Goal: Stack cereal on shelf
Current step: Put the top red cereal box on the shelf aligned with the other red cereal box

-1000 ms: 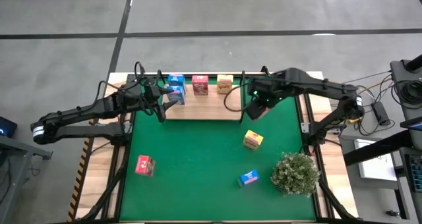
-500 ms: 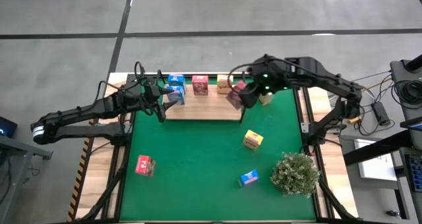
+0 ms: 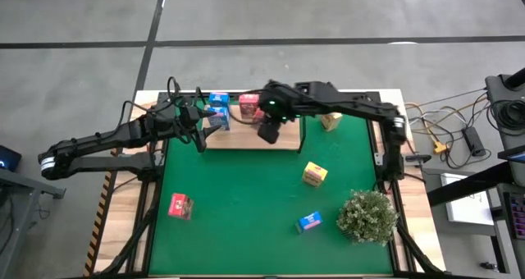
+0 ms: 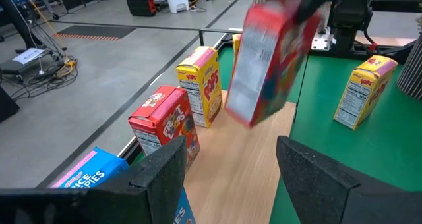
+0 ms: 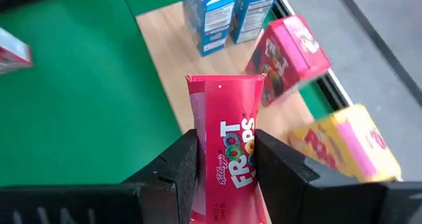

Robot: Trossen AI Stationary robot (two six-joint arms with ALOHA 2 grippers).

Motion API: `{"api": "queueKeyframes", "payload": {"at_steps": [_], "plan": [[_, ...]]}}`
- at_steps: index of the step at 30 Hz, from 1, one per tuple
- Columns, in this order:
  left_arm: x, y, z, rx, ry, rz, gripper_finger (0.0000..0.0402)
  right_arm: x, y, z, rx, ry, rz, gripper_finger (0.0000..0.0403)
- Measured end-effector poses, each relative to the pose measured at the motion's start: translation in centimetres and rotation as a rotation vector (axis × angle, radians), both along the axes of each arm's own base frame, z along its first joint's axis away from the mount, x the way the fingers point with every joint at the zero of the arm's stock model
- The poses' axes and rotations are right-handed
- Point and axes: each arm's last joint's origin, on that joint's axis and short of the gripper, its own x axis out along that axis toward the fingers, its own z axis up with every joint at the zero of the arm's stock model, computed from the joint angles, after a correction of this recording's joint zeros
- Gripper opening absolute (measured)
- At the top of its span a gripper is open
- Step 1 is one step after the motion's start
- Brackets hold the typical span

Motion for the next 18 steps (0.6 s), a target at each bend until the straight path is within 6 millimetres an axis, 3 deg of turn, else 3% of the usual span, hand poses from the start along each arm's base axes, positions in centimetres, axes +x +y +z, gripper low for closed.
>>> {"api": "queueKeyframes", "payload": {"at_steps": [9,18], "plan": [[0.0,0.0,-0.2,-0.009,0.003,0.002,0.0217,4.8,-3.0,-3.4,-0.061,0.085,0.195,0.0127],[0.0,0.0,-0.2,-0.008,0.003,0.002,0.0217,5.6,-5.8,-5.9,-0.136,0.158,0.307,0.0127]]}}
